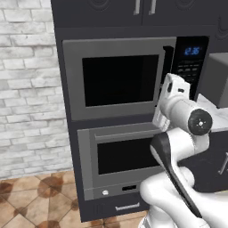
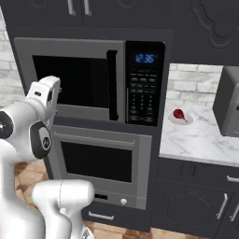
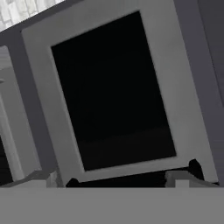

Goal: Remove the pear from the bowl and place it on the small plate. Then place the bowl with only the chicken drumstick in the microwave, close the door, and press the start button to microwave the chicken drumstick.

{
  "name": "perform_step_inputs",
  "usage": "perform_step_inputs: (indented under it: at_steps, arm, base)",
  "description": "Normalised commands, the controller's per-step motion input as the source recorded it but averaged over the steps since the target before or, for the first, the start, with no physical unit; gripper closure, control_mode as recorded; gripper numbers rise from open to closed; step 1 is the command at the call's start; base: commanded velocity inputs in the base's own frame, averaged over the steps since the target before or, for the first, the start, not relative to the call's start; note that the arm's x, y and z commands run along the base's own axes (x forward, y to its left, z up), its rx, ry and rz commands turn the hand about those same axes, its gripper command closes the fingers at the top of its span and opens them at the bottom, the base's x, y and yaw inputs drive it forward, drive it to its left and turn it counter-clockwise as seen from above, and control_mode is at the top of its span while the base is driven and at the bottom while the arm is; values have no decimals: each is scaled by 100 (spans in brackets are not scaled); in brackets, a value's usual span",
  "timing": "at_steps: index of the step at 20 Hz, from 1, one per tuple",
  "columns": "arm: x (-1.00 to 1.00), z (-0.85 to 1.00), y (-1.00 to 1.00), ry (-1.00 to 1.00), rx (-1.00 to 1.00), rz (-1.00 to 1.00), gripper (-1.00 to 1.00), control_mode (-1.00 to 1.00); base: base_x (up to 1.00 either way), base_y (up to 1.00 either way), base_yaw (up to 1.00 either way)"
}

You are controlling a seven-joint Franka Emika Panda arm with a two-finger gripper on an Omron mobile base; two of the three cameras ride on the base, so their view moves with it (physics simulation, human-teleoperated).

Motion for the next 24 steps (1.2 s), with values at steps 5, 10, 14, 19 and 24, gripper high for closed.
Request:
perform_step_inputs:
  at_steps: [5,10,14,19,24]
  arm:
    - [-98,21,-54,8,7,0,-100,-100]
    - [-60,-22,-90,7,3,6,-100,-100]
    - [-12,-58,-73,6,1,15,-100,-100]
    - [0,-66,-20,1,0,17,-100,-100]
    - [3,-45,0,-2,0,15,-100,-100]
  base:
    - [0,0,0]
    - [0,0,0]
    - [0,0,0]
    - [0,0,0]
    - [0,0,0]
